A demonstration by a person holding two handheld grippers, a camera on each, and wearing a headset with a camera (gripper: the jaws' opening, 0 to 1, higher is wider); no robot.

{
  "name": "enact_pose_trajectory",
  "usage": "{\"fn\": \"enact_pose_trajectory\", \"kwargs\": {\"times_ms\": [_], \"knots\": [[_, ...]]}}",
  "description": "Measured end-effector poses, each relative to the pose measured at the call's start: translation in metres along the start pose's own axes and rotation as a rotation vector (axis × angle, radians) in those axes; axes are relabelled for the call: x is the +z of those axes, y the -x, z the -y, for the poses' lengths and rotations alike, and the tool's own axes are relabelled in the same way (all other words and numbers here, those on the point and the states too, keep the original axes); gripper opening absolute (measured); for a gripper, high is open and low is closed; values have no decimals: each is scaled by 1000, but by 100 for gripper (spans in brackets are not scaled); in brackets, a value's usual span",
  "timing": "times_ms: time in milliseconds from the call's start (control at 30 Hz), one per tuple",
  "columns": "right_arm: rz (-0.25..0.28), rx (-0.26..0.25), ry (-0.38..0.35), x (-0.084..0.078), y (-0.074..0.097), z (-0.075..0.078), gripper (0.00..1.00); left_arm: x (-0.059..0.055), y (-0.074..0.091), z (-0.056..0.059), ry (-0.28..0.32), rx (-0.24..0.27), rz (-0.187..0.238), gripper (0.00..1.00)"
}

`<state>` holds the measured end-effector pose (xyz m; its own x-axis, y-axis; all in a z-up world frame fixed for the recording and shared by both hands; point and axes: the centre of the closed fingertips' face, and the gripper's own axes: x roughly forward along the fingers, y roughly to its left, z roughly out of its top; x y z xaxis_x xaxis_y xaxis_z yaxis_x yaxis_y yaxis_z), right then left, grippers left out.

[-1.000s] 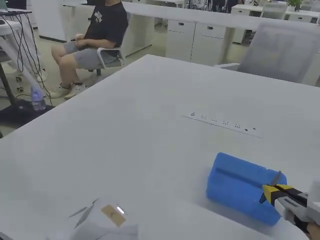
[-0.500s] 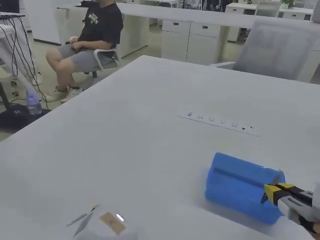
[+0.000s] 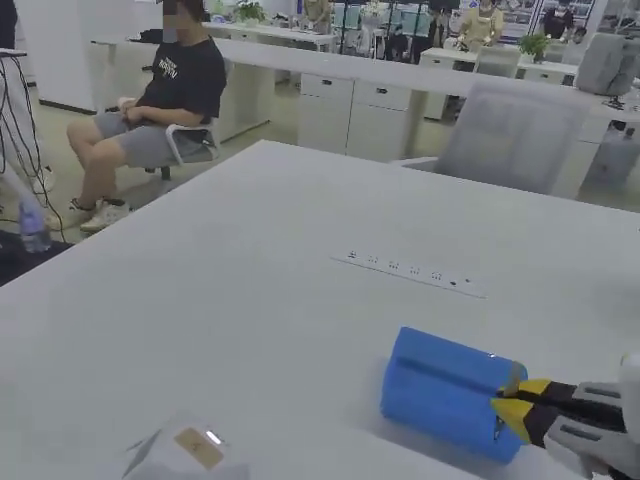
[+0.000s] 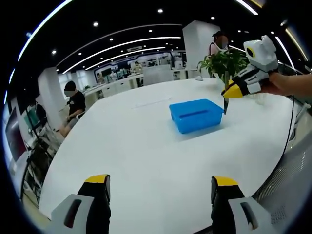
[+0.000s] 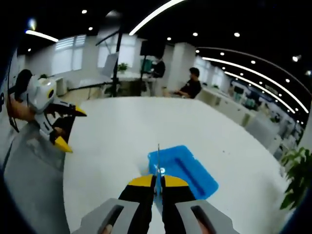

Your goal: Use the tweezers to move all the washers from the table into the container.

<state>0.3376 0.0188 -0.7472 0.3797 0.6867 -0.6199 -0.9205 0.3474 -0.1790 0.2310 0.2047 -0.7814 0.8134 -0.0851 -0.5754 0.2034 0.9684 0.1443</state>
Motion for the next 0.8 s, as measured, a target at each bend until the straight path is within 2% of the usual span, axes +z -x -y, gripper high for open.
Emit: {"fn": "enact_pose_trajectory", "kwargs": {"times_ms": [33,67,100,200,300,367,400,433,500,533,633,733,800], "knots": [[-20,12,14,-4,-1,-3,2,0,0,0,1,1,1,87],[-89,38,67,-17,-4,-11,2,1,1,-1,4,4,5,87],[-123,71,99,-23,-6,-18,2,2,1,-2,7,7,12,87],[-194,165,105,-37,-12,-37,2,3,2,-3,13,11,19,86],[-279,223,155,-53,-20,-48,2,4,3,-3,16,15,28,86],[-317,235,169,-60,-26,-51,2,4,3,-4,17,16,30,86],[-351,267,185,-67,-30,-56,2,4,3,-4,19,17,31,86],[-367,276,198,-69,-32,-57,2,4,3,-4,19,17,31,86],[-363,280,255,-67,-41,-57,2,4,3,-4,19,16,31,86],[-387,297,273,-70,-47,-59,2,4,3,-4,18,15,30,86],[-417,319,308,-73,-59,-64,2,4,3,-3,15,15,30,86],[-398,341,347,-69,-69,-72,2,4,2,-3,14,15,28,86],[-411,361,358,-71,-71,-77,2,4,3,-3,12,16,28,86]]}}
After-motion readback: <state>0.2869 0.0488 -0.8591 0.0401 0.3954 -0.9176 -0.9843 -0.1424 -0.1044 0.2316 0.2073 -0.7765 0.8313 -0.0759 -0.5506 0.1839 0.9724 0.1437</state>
